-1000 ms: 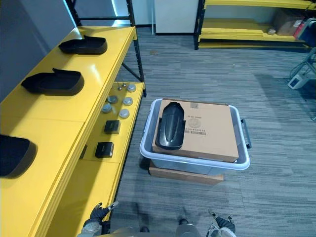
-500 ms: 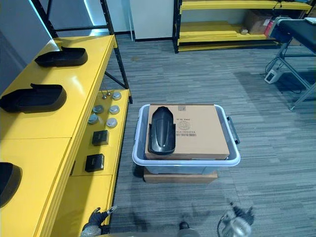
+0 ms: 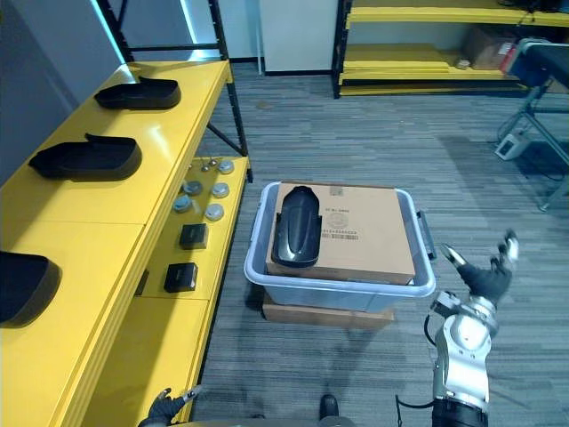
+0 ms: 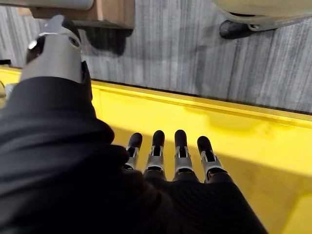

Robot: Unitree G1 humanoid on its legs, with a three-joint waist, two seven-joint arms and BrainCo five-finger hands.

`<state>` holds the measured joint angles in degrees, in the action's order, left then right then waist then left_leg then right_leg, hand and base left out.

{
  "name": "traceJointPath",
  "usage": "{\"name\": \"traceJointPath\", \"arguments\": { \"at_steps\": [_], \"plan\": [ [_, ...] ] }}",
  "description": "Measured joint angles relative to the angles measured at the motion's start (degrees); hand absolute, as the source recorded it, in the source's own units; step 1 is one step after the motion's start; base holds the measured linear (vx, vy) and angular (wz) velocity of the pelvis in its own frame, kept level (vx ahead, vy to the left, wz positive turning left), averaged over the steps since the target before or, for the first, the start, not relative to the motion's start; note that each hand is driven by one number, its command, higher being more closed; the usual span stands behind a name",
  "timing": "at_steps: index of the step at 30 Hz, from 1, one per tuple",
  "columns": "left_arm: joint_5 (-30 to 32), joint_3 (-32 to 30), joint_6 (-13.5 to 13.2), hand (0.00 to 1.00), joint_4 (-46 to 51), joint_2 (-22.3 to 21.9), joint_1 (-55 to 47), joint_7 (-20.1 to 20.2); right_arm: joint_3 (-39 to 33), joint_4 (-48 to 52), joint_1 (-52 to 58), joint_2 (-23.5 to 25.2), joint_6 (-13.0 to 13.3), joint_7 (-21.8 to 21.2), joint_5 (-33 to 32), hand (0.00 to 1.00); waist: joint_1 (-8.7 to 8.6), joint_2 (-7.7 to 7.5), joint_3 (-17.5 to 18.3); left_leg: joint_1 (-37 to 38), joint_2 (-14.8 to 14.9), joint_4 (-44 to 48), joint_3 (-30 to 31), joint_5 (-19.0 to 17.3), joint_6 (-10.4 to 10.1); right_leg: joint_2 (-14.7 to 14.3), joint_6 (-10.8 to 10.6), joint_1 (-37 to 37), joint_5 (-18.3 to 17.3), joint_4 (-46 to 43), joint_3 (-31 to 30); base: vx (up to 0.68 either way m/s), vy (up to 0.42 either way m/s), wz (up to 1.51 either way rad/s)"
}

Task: Walk over and take plastic housings, then place them on the shelf

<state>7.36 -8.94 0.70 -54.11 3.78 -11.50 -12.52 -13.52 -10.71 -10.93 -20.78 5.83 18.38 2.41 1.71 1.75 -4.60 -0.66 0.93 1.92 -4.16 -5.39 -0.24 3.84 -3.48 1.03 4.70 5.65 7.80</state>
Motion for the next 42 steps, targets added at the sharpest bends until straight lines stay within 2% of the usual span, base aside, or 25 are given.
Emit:
{"name": "traceJointPath", "arguments": {
  "at_steps": [3, 6, 10, 14, 20, 25, 28, 29, 35, 42],
  "plan": [
    [-0.14, 0.27, -0.11, 0.0, 0.02, -0.11, -0.5, -0.19, 3.59, -9.26, -7.09, -1.69, -1.68, 0.21, 2.47, 0.0, 2.41, -0.03, -0.32, -2.33, -0.14, 0.05, 1.54, 0.47, -0.09, 0.12, 0.0, 1.38, 0.0, -0.01, 1.54, 0.03, -0.011, 0.3],
    [-0.36, 0.58, -0.6, 0.0, 0.02, -0.27, -0.98, -0.36, 5.26, -16.13, -11.91, -1.78, -3.34, 0.43, 3.72, 0.0, 2.59, 0.32, -0.77, -3.69, -0.54, 0.06, 2.62, 0.92, -0.05, 0.44, 0.0, 2.16, 0.0, -0.01, 3.13, 0.02, 0.014, 0.25],
    [-0.7, 0.91, -1.3, 0.0, 0.48, -0.95, -0.87, -1.6, 5.02, -25.11, -18.24, -1.78, -6.41, 2.18, 6.95, 0.0, 3.59, 1.35, -3.42, -5.04, -1.53, 0.07, 3.22, 1.39, 0.4, 1.29, -0.13, 3.11, 0.08, -0.02, 3.67, -0.01, 0.042, 0.11],
    [-1.51, 1.76, -1.92, 0.0, 0.78, -0.84, -0.68, -2.76, 4.2, -35.4, -23.74, -1.1, -8.96, 3.32, 7.46, 0.0, 3.93, 1.38, -6.03, -7.1, -2.3, 0.05, 4.28, 2.51, 0.22, 2.11, -0.49, 4.51, 0.37, -0.03, 5.03, -0.03, 0.036, 0.2],
    [-2.61, 2.18, -2.26, 0.0, 1.35, -0.87, -0.57, -3.79, 2.08, -46.44, -29.93, 0.8, -10.94, 4.37, 7.43, 0.0, 4.15, 1.57, -9.07, -8.79, -3.06, -0.04, 5.63, 3.3, 0.15, 2.42, -0.68, 5.72, 1.39, -0.03, 6.14, -0.03, 0.033, 0.11],
    [-2.76, 2.5, -2.29, 0.0, 1.38, -0.59, 1.01, -3.99, 0.16, -49.37, -34.22, 0.02, -11.28, 5.23, 9.72, 0.0, 5.26, 1.42, -11.12, -9.6, -3.72, -0.66, 5.83, 4.31, 0.98, 2.92, -0.77, 6.78, 1.98, -0.02, 6.15, -0.06, 0.045, -0.01],
    [-2.81, 2.88, -2.43, 0.0, 1.56, -0.19, 1.57, -4.12, 0.28, -49.67, -35.44, 0.04, -11.4, 5.44, 10.77, 0.0, 5.29, 1.03, -11.77, -9.91, -3.86, -2.39, 6.21, 5.7, 1.14, 3.02, -0.6, 7.8, 2.61, -0.02, 6.19, -0.07, 0.029, 0.05],
    [-2.92, 3.32, -2.63, 0.0, 1.79, 0.11, 1.6, -4.19, 0.39, -49.73, -36.27, 0.23, -11.4, 5.54, 10.75, 1.0, 5.34, 0.66, -12.19, -10.14, -3.86, -2.95, 6.24, 6.25, 1.23, 2.99, -0.45, 8.33, 2.94, -0.02, 6.17, -0.06, 0.025, 0.02],
    [-3.33, 3.8, -2.51, 0.0, 1.72, 1.14, 2.46, -4.35, 0.42, -49.84, -37.09, 0.28, -11.75, 5.39, 11.32, 1.0, 5.4, -0.62, -13.02, -9.98, -3.86, -3.96, 6.62, 7.19, 1.32, 2.96, -0.31, 8.42, 3.17, -0.02, 6.24, -0.01, 0.011, 0.03],
    [-3.33, 3.8, -2.25, 0.0, 1.8, 1.23, 3.86, -4.17, 0.45, -51.75, -37.63, 1.01, -12.4, 3.69, 10.96, 1.0, 5.37, -0.94, -13.2, -8.98, -3.83, -4.32, 6.53, 7.2, 1.32, 2.94, -0.31, 7.82, 3.17, -0.02, 6.08, 0.03, 0.01, -0.02]
  ]
}}
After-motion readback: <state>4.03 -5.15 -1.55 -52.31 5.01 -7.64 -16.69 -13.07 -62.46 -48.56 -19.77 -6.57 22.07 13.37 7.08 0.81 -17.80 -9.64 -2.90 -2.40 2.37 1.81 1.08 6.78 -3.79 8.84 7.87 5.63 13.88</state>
